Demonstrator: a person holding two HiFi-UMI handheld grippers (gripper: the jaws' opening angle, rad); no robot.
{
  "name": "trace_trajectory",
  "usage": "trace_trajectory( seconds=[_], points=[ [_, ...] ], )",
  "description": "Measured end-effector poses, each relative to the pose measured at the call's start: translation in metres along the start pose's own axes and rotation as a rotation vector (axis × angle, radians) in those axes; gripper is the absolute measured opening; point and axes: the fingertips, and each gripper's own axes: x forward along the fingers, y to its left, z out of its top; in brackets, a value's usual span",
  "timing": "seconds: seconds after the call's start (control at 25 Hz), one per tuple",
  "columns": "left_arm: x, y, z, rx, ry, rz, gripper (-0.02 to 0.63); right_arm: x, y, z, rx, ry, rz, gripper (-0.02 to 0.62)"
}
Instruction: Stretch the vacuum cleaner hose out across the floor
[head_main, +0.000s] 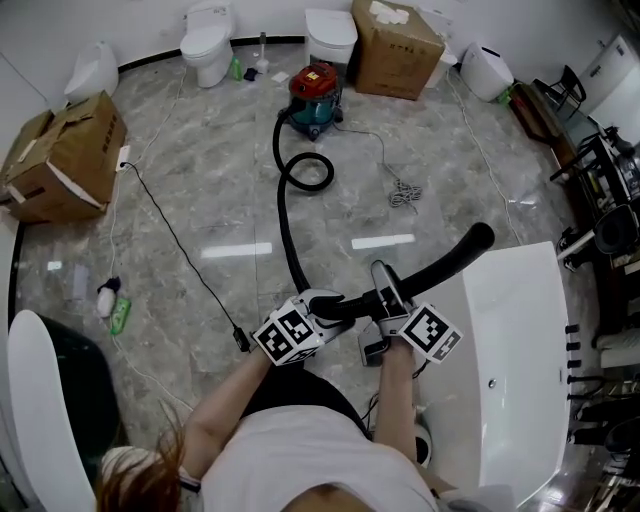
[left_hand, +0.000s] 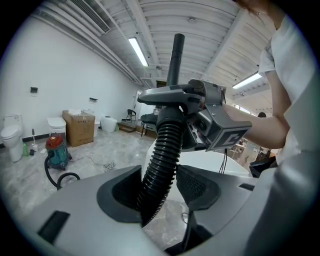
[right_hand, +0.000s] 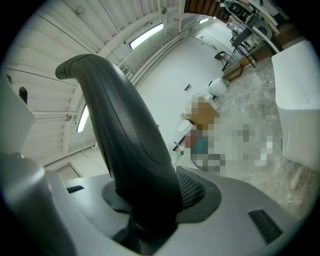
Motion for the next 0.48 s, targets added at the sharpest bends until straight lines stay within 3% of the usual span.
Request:
trace_trajectory(
  seconds=[0.48],
  points=[
    [-0.040,-0.083,-0.047,-0.015,0.036,0.031,0.201,-0.073,0.018,-0.068,0.024,0.031,0.013,0.189]
  ],
)
